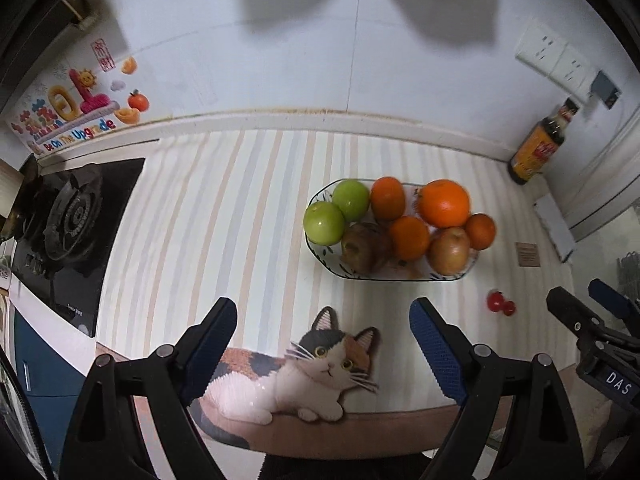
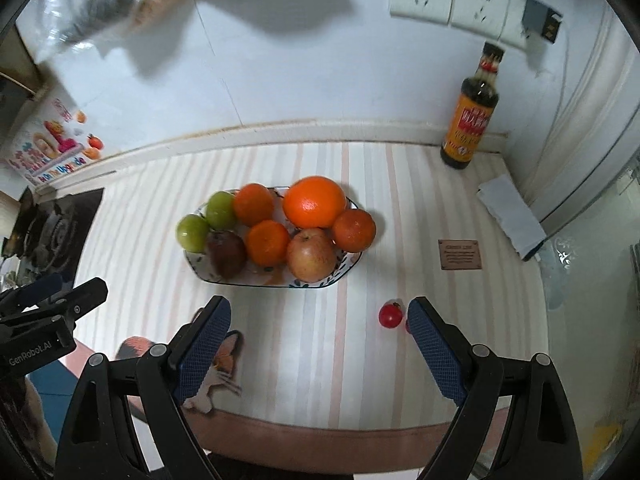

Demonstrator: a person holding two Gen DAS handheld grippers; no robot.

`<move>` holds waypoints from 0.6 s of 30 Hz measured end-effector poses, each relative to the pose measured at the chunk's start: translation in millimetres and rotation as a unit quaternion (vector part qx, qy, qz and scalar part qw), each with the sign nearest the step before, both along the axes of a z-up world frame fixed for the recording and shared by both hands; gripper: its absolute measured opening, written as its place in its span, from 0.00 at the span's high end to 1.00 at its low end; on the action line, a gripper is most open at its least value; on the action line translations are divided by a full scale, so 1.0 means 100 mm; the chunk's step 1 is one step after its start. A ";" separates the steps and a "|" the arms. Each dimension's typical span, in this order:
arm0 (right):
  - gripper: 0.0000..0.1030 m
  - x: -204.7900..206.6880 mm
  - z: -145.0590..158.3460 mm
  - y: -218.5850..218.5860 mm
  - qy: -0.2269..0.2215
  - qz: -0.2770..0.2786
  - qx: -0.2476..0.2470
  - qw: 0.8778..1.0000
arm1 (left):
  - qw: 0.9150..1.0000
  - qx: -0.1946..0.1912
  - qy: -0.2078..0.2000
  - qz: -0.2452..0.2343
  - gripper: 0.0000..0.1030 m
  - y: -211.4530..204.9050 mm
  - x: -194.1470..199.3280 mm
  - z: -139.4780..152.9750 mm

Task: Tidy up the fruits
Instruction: 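Move both tools toward the two red tomatoes on the counter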

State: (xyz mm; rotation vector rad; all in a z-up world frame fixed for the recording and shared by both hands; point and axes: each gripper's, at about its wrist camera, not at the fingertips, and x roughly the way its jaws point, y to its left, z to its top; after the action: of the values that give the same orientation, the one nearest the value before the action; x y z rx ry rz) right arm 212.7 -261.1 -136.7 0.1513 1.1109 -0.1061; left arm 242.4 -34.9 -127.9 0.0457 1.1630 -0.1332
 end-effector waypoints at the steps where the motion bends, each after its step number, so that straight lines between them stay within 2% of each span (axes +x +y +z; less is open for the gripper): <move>1: 0.10 -0.08 0.09 0.02 -0.006 0.000 0.000 1.000 | 1.000 -0.001 -0.007 -0.001 0.14 0.01 -0.06 0.08; 8: 0.10 -0.44 0.57 0.14 -0.042 0.004 -0.005 0.999 | 0.999 -0.010 -0.043 -0.012 0.14 0.04 -0.39 0.48; 18: 0.10 -0.75 1.12 0.28 -0.088 0.004 -0.005 0.996 | 0.997 -0.024 -0.067 -0.018 0.14 0.08 -0.65 0.83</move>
State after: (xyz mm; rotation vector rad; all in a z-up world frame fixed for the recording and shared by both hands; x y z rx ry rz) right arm 138.0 -232.9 -25.1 0.1445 0.9353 -0.0891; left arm 176.9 -27.0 -44.8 0.0318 1.0258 -0.1871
